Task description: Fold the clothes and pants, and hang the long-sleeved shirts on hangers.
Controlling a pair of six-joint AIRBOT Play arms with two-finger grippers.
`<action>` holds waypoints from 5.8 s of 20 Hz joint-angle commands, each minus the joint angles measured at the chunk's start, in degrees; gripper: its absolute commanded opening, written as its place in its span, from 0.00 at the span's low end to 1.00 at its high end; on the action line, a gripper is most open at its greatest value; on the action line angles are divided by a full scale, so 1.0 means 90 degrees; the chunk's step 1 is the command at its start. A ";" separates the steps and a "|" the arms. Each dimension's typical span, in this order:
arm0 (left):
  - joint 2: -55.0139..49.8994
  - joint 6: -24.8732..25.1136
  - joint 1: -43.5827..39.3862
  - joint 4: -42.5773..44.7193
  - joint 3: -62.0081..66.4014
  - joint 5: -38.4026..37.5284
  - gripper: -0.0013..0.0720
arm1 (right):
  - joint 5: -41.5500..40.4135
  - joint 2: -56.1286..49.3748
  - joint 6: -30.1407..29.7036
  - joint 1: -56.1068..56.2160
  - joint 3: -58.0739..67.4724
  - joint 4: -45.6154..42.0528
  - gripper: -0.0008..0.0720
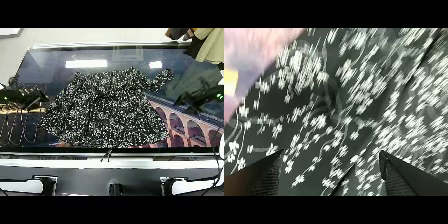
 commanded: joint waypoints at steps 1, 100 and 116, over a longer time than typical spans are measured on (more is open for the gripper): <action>0.0056 0.0109 -0.0121 0.0027 -0.0534 0.0245 0.94 | -0.0362 0.0078 -0.0423 -0.0053 -0.1239 0.0457 0.93; -0.2448 0.0420 -0.2375 -0.0486 0.4048 0.4369 0.04 | -0.5838 -0.1360 0.0882 0.2157 0.3461 0.0299 0.04; -0.0823 -0.1906 -0.1404 0.0374 0.3643 -0.0119 0.94 | 0.0073 0.0364 0.0838 0.0806 0.3109 -0.0019 0.84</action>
